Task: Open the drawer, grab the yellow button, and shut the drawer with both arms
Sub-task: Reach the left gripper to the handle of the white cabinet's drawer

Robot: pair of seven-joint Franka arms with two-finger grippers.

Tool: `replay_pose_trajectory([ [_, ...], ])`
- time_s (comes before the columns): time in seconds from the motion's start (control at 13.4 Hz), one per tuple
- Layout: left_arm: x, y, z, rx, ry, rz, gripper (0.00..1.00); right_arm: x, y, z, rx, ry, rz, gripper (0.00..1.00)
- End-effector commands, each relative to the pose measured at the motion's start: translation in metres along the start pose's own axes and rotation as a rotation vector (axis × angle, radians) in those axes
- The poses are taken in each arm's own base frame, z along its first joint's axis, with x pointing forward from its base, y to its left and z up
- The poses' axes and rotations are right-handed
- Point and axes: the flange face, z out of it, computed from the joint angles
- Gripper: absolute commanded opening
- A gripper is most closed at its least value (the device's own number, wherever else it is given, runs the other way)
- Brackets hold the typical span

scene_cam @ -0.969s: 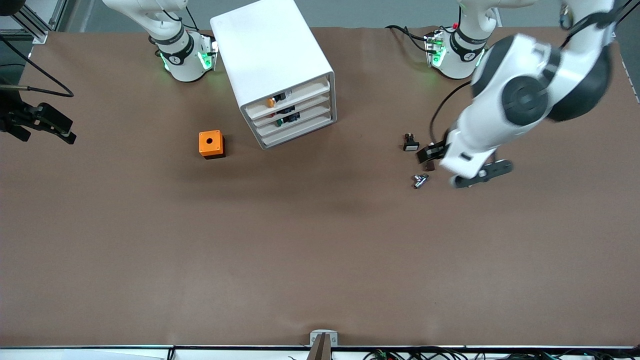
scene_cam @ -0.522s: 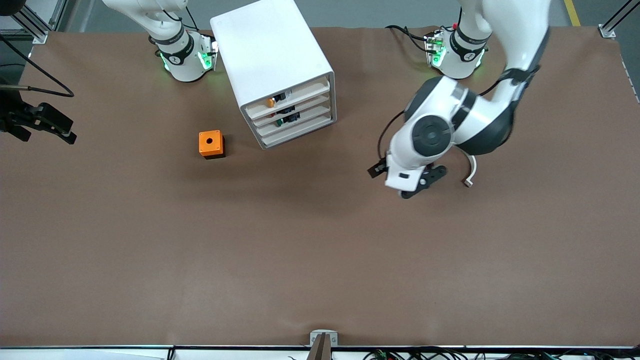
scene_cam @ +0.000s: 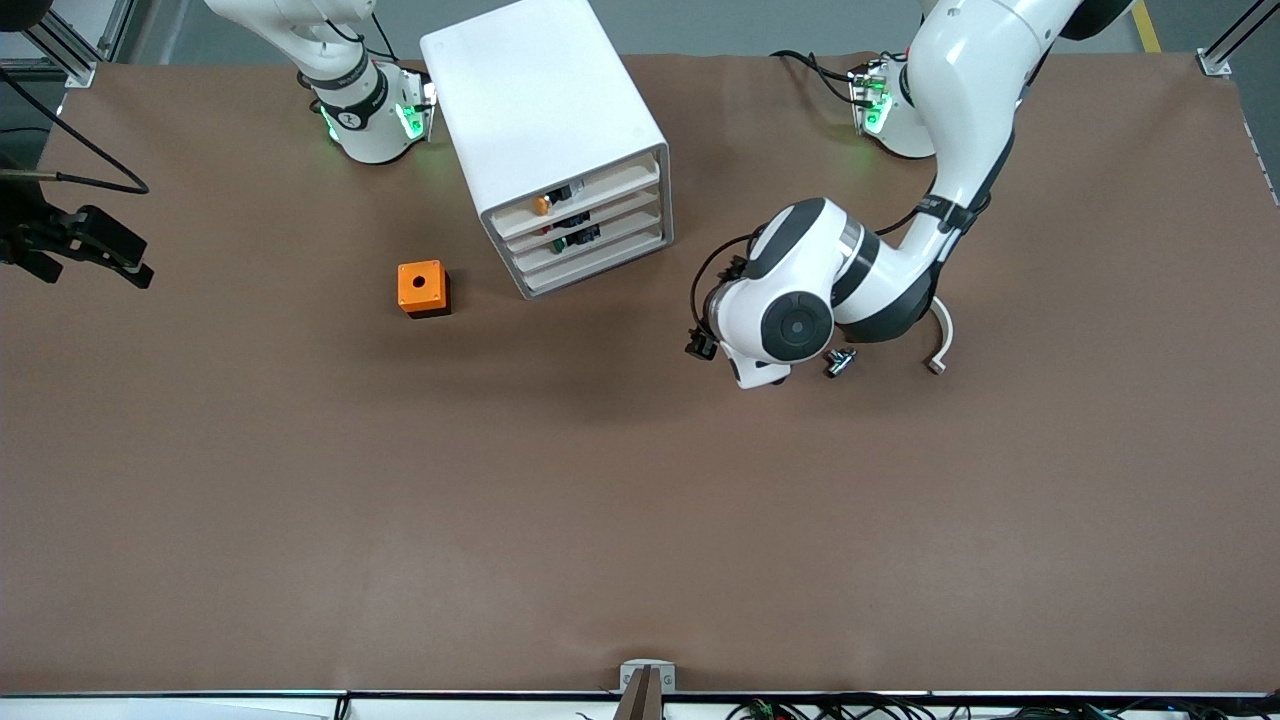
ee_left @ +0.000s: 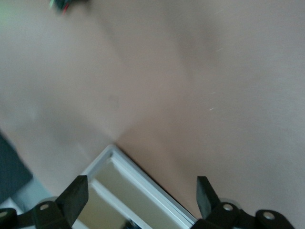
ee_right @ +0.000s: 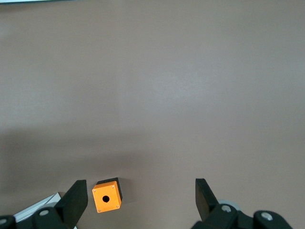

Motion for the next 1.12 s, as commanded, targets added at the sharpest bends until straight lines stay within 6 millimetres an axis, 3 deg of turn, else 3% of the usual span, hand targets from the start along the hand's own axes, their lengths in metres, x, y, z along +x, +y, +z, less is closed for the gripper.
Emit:
replay_pose_trajectory([
  [0.0, -0.009, 0.014, 0.011, 0.041, -0.078, -0.178, 1.00, -0.003, 0.000, -0.002, -0.006, 0.005, -0.014, 1.00],
  [0.22, -0.028, 0.023, 0.027, 0.091, -0.180, -0.314, 1.00, -0.003, 0.001, -0.002, -0.006, 0.005, -0.012, 1.00],
  [0.67, -0.048, 0.022, 0.020, 0.160, -0.368, -0.486, 0.99, -0.003, 0.000, -0.002, -0.006, 0.005, -0.014, 1.00],
  [1.04, -0.051, 0.024, 0.013, 0.251, -0.490, -0.648, 0.98, -0.003, 0.000, -0.002, -0.006, 0.005, -0.016, 1.00],
])
